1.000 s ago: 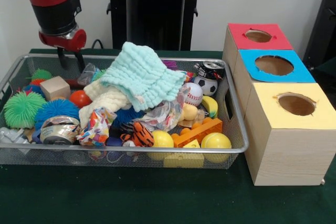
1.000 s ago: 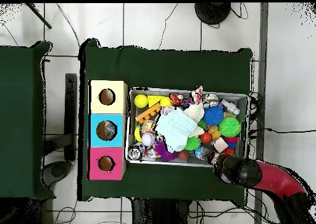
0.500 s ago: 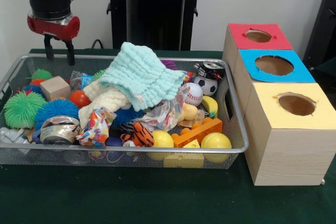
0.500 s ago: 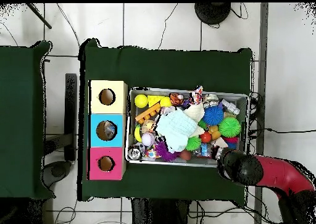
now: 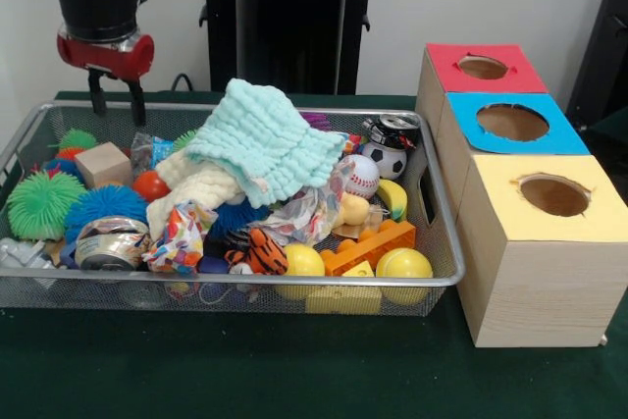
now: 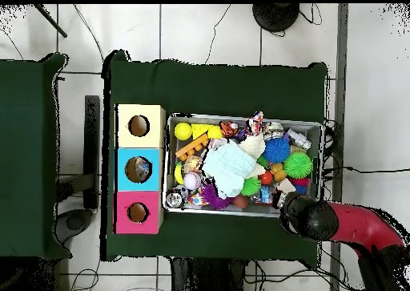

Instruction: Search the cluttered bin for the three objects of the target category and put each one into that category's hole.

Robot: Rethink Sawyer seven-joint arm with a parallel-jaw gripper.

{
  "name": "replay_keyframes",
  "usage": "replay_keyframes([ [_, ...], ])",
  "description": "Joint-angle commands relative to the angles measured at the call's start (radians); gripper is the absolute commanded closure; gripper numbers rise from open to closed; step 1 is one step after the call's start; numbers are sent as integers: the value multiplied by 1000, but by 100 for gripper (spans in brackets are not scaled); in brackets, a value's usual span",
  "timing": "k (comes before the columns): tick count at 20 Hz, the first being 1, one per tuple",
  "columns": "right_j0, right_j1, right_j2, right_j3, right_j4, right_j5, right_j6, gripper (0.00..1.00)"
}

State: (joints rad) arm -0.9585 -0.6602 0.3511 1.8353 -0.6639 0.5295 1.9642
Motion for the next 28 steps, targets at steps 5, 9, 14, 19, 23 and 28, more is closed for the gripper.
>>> replay_keyframes([
  [5, -28, 154, 73, -6, -71, -19, -164, 0],
  [9, -48, 183, 82, -16, -101, -66, -172, 0],
  [14, -73, 196, 108, -33, -145, -108, -190, 0],
  [19, -72, 185, 120, -58, -196, -136, -191, 0],
  [23, -46, 166, 102, -67, -253, -187, -145, 0],
  [28, -66, 175, 134, -51, -240, -173, -144, 0],
])
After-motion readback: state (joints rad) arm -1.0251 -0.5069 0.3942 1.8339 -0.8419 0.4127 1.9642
